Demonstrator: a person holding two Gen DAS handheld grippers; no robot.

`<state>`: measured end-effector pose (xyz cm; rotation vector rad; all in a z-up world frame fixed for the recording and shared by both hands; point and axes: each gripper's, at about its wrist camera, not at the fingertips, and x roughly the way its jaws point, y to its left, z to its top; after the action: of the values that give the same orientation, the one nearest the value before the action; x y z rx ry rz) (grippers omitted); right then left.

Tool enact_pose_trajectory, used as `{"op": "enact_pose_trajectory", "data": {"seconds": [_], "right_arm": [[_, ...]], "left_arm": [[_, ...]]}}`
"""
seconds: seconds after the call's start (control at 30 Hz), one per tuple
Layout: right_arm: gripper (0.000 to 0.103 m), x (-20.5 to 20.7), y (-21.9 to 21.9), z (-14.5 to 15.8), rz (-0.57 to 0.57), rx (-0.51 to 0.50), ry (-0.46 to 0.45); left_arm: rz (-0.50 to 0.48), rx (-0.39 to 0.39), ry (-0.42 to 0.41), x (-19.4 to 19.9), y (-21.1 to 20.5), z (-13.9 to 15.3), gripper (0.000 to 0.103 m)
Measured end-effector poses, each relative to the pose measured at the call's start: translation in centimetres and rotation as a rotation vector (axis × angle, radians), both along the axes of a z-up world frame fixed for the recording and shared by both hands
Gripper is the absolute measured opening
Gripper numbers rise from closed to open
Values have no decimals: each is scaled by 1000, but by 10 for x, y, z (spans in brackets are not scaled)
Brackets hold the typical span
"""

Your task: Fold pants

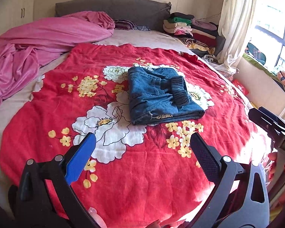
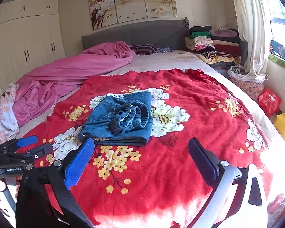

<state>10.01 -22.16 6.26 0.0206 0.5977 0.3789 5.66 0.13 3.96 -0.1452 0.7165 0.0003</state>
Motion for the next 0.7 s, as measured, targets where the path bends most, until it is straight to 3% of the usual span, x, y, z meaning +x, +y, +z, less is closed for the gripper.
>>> {"op": "enact_pose_trajectory", "data": {"seconds": [0.7], "right_arm": [[98,-23,-7,-29,-15,-30,54]], "left_arm": [[-6,4,26,-23,-3,-21,93]]}}
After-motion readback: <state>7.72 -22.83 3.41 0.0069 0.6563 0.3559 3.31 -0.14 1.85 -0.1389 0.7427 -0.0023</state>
